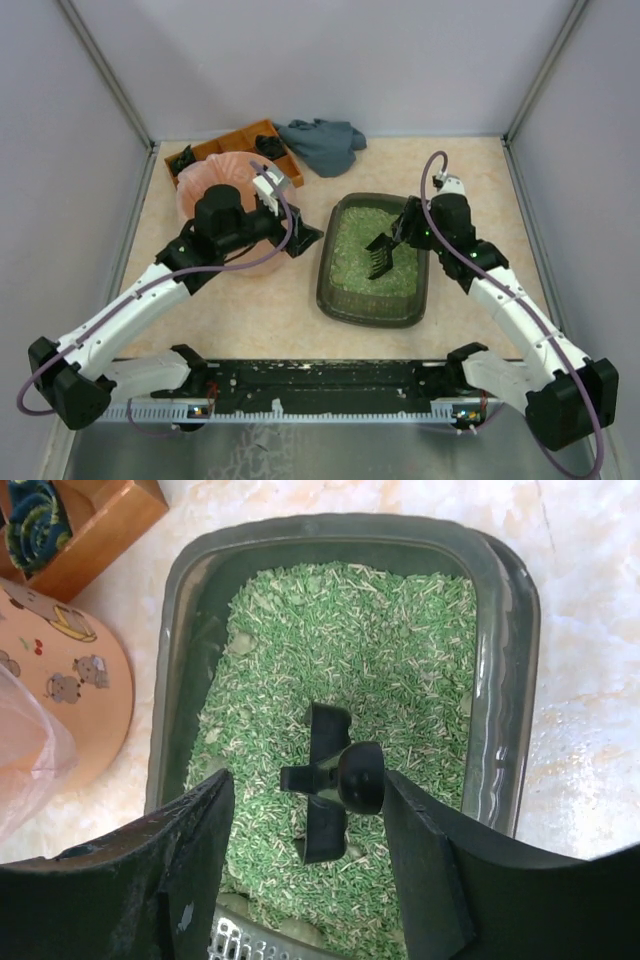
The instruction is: Clean the litter box
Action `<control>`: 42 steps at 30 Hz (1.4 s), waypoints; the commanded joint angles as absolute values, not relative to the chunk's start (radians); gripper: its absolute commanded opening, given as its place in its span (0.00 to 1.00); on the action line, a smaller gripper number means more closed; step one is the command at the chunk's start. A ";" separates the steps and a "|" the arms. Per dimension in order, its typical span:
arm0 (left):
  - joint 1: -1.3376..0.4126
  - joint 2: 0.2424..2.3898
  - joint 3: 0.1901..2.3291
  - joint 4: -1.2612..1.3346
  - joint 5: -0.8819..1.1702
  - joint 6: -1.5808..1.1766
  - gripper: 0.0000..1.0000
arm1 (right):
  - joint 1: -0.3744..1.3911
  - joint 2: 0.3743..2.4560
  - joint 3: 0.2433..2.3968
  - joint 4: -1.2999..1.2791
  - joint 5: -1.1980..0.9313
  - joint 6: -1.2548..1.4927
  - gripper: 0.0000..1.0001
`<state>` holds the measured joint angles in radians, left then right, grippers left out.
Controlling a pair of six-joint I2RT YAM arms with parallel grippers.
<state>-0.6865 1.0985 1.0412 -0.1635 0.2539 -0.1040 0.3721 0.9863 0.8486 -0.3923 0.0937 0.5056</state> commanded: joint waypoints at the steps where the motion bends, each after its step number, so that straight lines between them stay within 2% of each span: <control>1: -0.693 1.106 1.014 -0.014 0.247 -0.075 0.89 | 0.354 1.008 0.832 -0.308 0.017 0.523 0.59; 9: -0.693 1.176 1.058 0.114 0.182 -0.013 0.85 | 0.339 1.020 0.743 -0.195 -0.002 0.562 0.52; 16: -0.693 1.222 1.054 0.141 0.202 0.016 0.85 | 0.329 1.036 0.707 -0.132 -0.006 0.562 0.45; 34: -0.693 1.203 1.027 0.088 0.209 0.052 0.85 | 0.230 1.091 0.698 -0.038 -0.197 0.584 0.44; 42: -0.693 1.207 1.028 0.080 0.209 0.058 0.85 | 0.230 1.140 0.702 -0.037 -0.233 0.576 0.39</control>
<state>-0.6914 1.2243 1.0145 0.0784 0.1986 0.0433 0.2375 1.1198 0.6937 -0.0902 -0.2012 0.5774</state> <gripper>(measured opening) 0.853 0.408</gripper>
